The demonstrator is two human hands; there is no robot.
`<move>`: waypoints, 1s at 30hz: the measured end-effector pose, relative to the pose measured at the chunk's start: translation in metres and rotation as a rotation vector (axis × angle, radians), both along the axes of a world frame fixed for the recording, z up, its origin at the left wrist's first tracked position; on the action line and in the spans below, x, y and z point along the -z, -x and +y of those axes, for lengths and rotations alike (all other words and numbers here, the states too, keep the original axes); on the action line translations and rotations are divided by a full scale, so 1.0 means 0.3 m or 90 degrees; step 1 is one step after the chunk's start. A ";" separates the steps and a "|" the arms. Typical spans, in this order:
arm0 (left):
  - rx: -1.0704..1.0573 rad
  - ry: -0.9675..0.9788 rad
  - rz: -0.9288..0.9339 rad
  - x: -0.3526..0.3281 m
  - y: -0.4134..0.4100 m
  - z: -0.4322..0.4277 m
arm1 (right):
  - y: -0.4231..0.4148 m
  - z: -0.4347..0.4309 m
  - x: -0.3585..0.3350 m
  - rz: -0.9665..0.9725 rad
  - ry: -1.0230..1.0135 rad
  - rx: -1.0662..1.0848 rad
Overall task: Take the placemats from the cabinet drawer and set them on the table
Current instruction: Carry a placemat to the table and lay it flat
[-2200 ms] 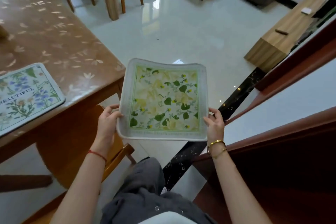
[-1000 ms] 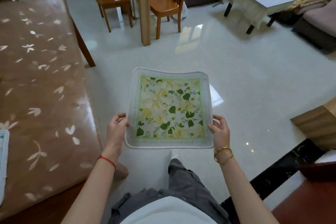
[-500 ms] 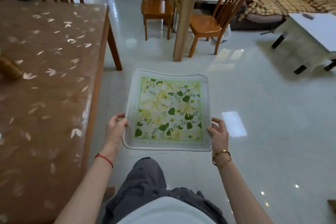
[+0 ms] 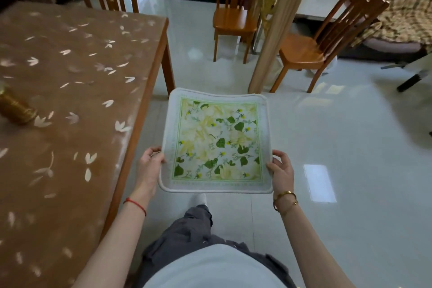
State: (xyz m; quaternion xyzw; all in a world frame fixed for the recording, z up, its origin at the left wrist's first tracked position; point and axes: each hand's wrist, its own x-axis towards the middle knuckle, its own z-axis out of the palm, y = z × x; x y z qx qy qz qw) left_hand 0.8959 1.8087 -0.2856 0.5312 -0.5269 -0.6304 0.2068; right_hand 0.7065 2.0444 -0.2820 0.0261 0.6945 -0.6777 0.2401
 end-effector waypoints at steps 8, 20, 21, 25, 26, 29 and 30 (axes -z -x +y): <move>-0.017 0.027 0.001 -0.043 0.312 -0.367 | 0.324 -0.402 -0.029 0.011 0.009 -0.015; -0.047 0.006 -0.023 0.005 0.772 -0.729 | 0.825 -0.791 0.026 -0.008 -0.012 -0.048; -0.049 0.007 -0.025 0.007 0.821 -0.759 | 0.882 -0.830 0.028 -0.009 -0.010 -0.057; -0.084 0.011 -0.031 0.010 1.033 -0.902 | 1.133 -1.007 0.027 -0.016 -0.006 -0.091; -0.097 0.010 -0.034 0.009 1.086 -0.932 | 1.199 -1.051 0.024 -0.017 -0.009 -0.101; -0.134 0.003 -0.033 0.002 1.247 -1.030 | 1.393 -1.196 0.006 -0.021 -0.006 -0.129; -0.144 0.003 -0.033 -0.004 1.293 -1.060 | 1.449 -1.241 0.003 -0.018 -0.010 -0.136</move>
